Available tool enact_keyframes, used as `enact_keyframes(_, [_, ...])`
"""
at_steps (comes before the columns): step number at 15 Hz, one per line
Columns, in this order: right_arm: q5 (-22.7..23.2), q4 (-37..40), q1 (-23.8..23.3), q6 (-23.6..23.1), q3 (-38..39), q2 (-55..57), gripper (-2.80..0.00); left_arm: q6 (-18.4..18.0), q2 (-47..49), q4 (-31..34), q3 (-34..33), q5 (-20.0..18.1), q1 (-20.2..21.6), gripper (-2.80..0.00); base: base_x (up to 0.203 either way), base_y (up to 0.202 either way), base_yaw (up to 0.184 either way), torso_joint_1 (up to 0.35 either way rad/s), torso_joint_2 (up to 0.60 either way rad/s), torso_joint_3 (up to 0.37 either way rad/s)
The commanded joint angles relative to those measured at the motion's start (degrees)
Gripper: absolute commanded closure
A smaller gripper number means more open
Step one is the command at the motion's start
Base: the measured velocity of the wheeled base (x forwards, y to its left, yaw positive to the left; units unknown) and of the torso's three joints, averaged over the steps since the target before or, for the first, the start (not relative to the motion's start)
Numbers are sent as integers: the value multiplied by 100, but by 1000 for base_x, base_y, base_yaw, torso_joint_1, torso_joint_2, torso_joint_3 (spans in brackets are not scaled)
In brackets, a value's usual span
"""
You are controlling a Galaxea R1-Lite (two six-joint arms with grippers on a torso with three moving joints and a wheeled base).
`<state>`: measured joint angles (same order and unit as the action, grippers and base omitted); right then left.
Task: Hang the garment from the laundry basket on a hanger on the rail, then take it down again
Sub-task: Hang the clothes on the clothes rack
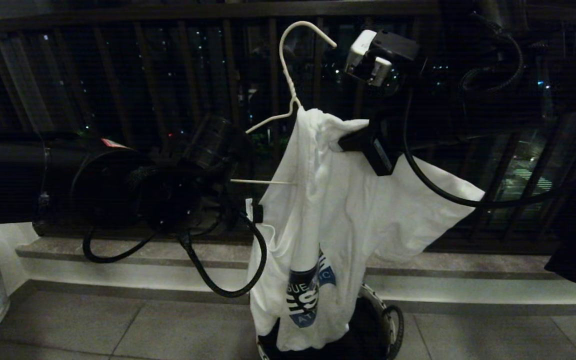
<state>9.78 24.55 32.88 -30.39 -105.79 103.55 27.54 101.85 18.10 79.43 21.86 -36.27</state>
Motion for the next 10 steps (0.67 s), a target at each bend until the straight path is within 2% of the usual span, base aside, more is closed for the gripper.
enact_keyframes(1, [7, 15, -9, -19, 6, -10, 0, 34, -191, 33, -19, -438, -3, -280, 0, 0, 0, 0, 0, 0])
enact_keyframes(2, [7, 15, -27, -19, 6, -10, 0, 28, -189, 28, -38, -504, 0, -280, 0, 0, 0, 0, 0, 0])
enact_keyframes(4, [15, 15, -27, -19, -3, -19, 0, 36, -47, 10, -42, -344, -2, -280, 0, 0, 0, 0, 0, 0])
enact_keyframes(8, [7, 15, -18, -19, -12, -28, 0, 124, -1, -26, -51, -519, -12, -280, 0, 0, 0, 0, 0, 0])
enact_keyframes(10, [14, 15, -18, -19, -12, -28, 0, 169, -18, -104, -127, -1077, -12, -280, 0, 0, 0, 0, 0, 0])
